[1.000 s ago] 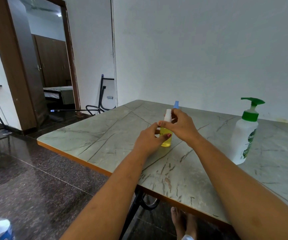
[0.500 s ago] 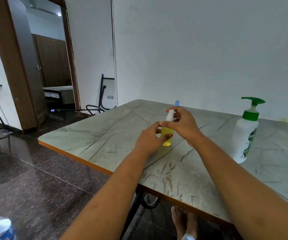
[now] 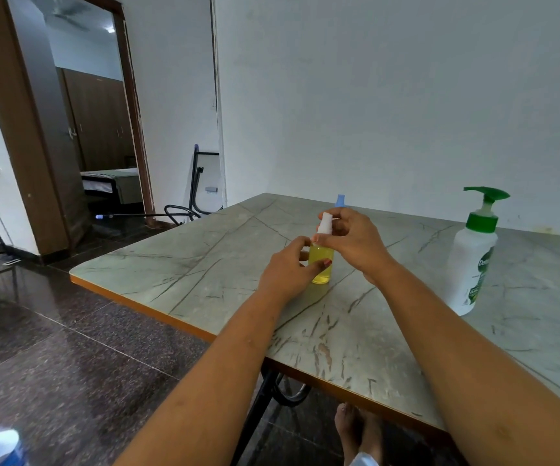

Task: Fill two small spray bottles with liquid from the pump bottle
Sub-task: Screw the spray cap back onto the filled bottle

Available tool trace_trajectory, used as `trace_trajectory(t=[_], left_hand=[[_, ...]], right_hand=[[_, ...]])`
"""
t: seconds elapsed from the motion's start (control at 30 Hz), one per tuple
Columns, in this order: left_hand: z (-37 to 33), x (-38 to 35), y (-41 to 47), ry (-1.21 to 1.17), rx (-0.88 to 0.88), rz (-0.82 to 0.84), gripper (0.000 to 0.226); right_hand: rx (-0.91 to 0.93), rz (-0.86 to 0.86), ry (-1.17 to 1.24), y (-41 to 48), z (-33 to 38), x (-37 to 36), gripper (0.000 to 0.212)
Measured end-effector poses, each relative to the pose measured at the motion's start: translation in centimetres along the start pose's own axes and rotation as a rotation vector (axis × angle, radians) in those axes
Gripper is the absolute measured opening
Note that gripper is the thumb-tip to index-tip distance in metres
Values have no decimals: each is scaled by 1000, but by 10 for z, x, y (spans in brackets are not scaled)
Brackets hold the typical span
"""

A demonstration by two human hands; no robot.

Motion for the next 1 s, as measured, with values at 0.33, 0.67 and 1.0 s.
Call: trace_trajectory(t=[0.33, 0.67, 1.0], left_hand=[[1, 0, 1, -6, 7, 12, 47], [0, 0, 0, -12, 0, 14, 49], [-1, 1, -1, -5, 26, 26, 46]], right_hand=[[-30, 160, 42, -7, 5, -2, 46], [-19, -51, -85, -4, 1, -1, 55], [-70, 223, 71, -4, 4, 5, 47]])
Point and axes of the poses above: each hand's wrist, its own y-axis towards the middle knuckle, its own x-axis out of the back of the hand, z = x × y, the point moved 1 cm from there along y, towards the middle knuckle, and after that the axes turned 10 degrees about -x, right-handed, at the moved point
